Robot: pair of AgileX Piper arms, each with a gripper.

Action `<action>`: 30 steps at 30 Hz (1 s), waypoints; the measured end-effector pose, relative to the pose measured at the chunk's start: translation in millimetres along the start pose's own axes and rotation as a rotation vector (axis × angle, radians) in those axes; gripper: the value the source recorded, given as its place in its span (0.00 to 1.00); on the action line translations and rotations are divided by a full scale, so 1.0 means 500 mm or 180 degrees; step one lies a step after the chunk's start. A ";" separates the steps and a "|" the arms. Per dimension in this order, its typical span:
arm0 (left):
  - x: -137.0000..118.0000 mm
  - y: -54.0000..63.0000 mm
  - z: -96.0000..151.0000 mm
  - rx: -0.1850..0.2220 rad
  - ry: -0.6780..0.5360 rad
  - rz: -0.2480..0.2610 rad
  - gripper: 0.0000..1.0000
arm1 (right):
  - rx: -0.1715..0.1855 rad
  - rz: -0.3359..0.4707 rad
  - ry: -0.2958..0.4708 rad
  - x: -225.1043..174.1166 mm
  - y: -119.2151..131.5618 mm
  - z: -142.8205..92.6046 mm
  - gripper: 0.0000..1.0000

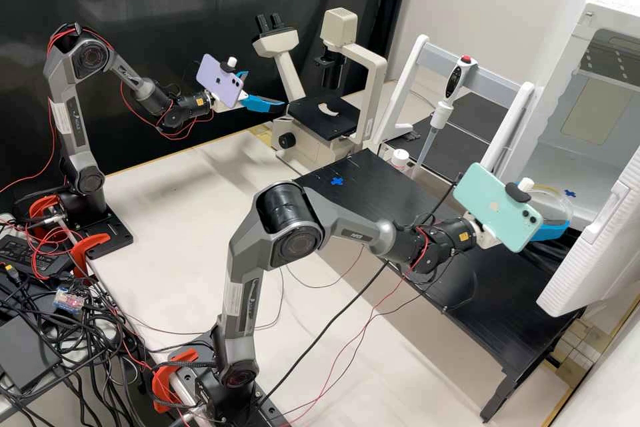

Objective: Move the petri dish to the incubator

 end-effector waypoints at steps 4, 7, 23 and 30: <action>0.000 0.000 0.000 0.0000 0.0000 0.0000 1.00 | -0.0021 -0.0002 -0.0063 0.053 0.014 -0.007 0.00; 0.000 0.000 0.000 0.0000 0.0000 0.0000 1.00 | -0.0025 -0.0015 -0.0080 0.086 0.018 -0.016 0.00; 0.000 0.000 0.000 0.0000 0.0000 0.0000 1.00 | 0.0059 -0.0416 -0.0128 0.214 -0.054 -0.078 0.00; 0.000 0.000 0.000 0.0000 0.0000 0.0000 1.00 | -0.0046 -0.0551 -0.0287 0.233 -0.092 -0.052 0.00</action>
